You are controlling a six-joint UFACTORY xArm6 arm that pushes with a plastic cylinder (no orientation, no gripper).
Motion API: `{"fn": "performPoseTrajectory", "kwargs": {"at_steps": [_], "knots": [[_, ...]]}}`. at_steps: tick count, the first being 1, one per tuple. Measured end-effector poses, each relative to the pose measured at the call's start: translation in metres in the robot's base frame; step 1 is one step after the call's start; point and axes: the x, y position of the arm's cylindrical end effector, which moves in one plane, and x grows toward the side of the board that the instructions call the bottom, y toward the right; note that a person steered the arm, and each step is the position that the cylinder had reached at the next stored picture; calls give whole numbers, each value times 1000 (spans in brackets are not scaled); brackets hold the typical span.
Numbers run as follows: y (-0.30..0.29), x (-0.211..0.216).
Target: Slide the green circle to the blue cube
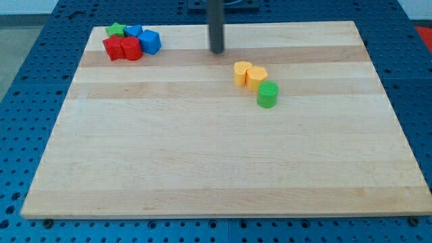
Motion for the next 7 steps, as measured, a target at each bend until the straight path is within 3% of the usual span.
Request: {"fn": "performPoseTrajectory", "kwargs": {"at_steps": [1, 2, 3, 4, 6, 7], "knots": [[87, 9], [164, 66], [189, 152], [159, 173], [81, 122], [35, 118]]}}
